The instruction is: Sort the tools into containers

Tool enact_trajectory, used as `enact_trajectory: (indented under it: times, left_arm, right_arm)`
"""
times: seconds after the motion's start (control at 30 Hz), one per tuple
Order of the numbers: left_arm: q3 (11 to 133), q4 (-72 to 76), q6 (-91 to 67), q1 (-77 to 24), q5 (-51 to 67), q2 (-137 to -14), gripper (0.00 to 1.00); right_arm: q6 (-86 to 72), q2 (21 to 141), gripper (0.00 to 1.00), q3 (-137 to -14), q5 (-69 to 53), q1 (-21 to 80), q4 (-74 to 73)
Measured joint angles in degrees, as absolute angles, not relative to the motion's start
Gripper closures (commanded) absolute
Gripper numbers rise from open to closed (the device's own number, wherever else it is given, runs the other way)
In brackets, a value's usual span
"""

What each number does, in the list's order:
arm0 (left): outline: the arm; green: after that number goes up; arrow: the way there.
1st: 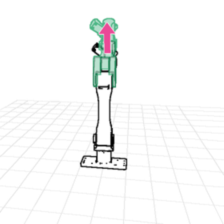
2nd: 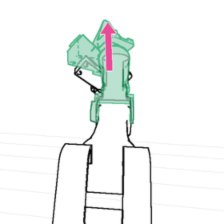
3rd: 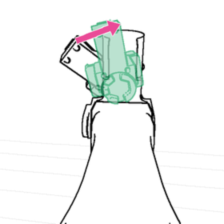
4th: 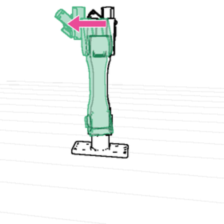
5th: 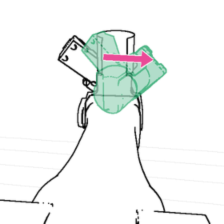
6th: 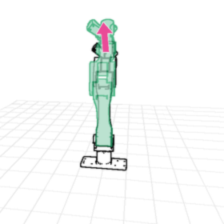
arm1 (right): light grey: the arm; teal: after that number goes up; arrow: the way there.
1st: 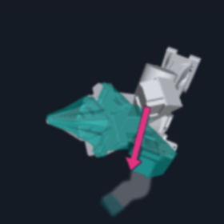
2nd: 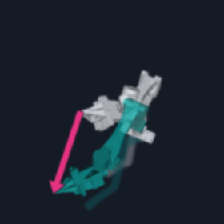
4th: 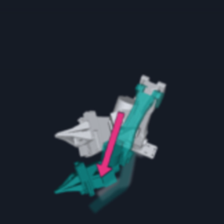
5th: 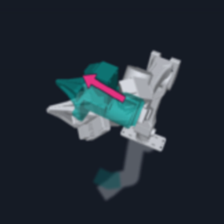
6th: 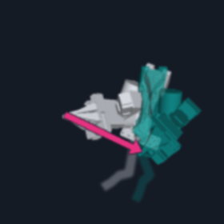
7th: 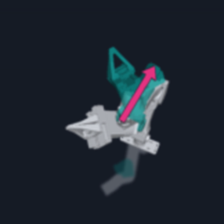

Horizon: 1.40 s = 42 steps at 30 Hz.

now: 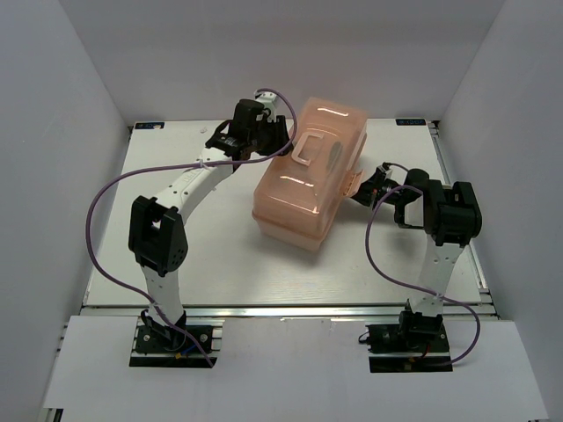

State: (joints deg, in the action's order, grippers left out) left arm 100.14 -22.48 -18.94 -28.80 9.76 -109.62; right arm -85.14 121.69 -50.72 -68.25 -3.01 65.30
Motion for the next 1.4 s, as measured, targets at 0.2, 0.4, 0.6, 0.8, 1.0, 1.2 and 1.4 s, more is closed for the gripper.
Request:
enact_trajectory:
  times: [0.2, 0.4, 0.6, 0.8, 1.0, 1.2, 1.4]
  left_arm:
    - [100.4, -22.96, -18.92, -28.77, 9.13, -109.62, 0.46]
    - [100.44, -23.14, -18.92, -28.25, 7.42, -109.62, 0.46]
    - [100.31, -23.0, -19.46, -28.23, 8.8, -109.62, 0.46]
    - [100.12, -21.98, -19.9, -28.56, 10.68, -109.78, 0.47]
    - [100.12, -21.17, -20.01, -29.1, 12.08, -110.15, 0.47]
    - [100.09, -20.69, -19.99, -29.61, 12.67, -110.34, 0.47]
    - [99.88, -20.38, -20.01, -29.61, 12.75, -110.37, 0.47]
  right_arm:
    - [-71.33, 115.87, 1.0, -49.82, -68.07, -3.16, 57.65]
    - [-42.11, 106.63, 1.0, -57.36, -63.33, -3.25, 25.5]
    - [-23.05, 105.8, 1.0, -66.39, -53.56, -1.87, 3.44]
    - [-12.64, 105.8, 1.0, -70.76, -46.02, -0.01, -10.46]
    - [-7.86, 105.8, 1.0, -71.26, -42.39, 0.69, -16.58]
    - [-3.55, 105.78, 1.0, -73.69, -37.93, 1.19, -22.0]
    - [-0.84, 104.16, 1.0, -75.13, -35.07, 1.61, -24.16]
